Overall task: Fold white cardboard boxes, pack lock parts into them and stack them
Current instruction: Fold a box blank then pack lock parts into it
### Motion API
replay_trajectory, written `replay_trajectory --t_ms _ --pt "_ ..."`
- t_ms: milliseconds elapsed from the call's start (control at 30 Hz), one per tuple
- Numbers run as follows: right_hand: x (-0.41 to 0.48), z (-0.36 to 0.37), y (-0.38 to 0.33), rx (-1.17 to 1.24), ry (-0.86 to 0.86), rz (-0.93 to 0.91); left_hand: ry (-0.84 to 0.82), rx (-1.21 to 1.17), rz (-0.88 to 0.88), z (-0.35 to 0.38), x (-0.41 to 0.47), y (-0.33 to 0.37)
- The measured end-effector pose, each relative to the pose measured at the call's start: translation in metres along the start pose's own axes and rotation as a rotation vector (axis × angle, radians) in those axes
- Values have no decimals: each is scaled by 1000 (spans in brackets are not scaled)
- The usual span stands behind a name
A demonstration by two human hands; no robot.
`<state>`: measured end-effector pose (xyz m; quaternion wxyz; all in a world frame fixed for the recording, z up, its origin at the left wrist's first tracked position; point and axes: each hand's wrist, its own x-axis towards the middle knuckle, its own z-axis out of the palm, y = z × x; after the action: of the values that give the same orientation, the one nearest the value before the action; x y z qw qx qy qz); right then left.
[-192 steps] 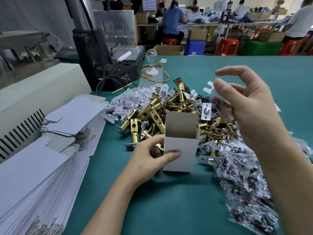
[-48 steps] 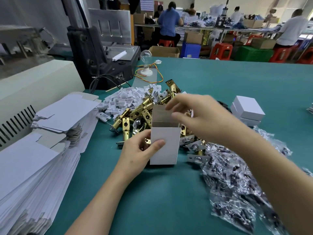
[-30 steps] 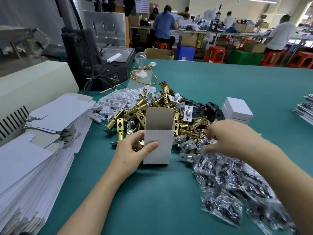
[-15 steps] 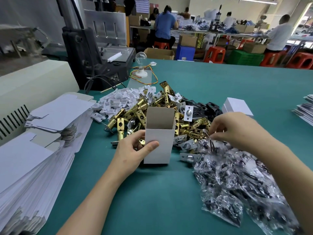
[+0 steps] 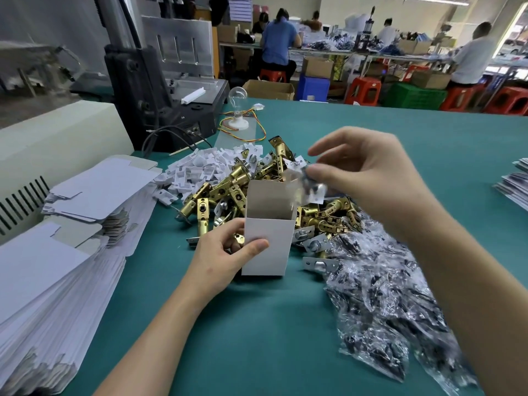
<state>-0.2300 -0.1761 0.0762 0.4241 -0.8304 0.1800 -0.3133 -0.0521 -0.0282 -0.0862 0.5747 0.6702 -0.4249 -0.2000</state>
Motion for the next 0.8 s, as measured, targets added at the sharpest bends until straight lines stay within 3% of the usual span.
replay_trajectory --t_ms 267,500,567,633,700,800 --pt "-2 73 12 -368 -14 -133 -2 -33 20 0 0 -1" --pt "2 80 22 -485 -199 -158 32 13 44 1 4 -5" --pt "0 75 27 -447 -85 -232 63 57 69 1 3 -4" --pt "-6 68 38 -421 162 -292 108 92 102 2 3 -3" --pt "-12 64 51 -347 332 -229 155 99 142 3 3 -3" --pt "-21 72 69 -190 335 -68 233 100 180 3 3 -2"
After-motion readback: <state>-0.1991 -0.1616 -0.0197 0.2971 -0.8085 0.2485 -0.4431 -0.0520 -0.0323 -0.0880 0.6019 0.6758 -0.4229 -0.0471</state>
